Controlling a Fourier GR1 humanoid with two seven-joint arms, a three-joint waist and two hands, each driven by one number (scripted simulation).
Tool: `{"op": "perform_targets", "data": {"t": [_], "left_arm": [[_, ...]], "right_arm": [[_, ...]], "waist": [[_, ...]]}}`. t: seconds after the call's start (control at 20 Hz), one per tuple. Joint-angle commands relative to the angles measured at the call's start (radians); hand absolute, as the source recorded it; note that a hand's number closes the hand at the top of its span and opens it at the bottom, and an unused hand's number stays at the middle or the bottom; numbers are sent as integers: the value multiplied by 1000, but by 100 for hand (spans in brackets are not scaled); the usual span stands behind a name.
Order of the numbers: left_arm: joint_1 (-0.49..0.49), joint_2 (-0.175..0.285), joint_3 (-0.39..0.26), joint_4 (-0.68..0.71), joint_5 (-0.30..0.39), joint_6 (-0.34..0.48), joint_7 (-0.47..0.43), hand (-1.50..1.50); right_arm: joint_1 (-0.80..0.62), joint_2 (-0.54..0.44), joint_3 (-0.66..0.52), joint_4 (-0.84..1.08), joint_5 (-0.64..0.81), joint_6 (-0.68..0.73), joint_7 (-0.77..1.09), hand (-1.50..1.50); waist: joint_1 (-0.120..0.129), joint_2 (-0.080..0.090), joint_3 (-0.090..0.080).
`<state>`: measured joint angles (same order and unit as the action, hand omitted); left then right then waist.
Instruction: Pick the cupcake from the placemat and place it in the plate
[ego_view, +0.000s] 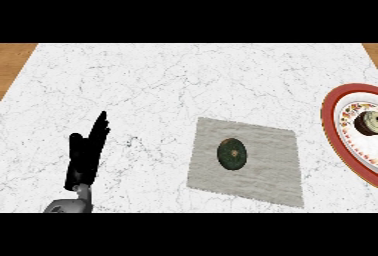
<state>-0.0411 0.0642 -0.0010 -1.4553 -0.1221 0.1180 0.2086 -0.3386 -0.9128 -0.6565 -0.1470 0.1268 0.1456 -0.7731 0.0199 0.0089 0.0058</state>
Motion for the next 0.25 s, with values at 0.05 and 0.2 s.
{"op": "perform_targets", "data": {"t": [0.05, 0.2], "left_arm": [[23, 20, 16, -48, 25, -23, 16, 0], [-24, 41, 34, -3, 32, -43, 4, 0]], "right_arm": [[46, -12, -10, 15, -10, 2, -23, -150], [27, -25, 1, 7, -1, -16, 2, -150]], "waist": [[4, 0, 1], [2, 1, 1]]}}
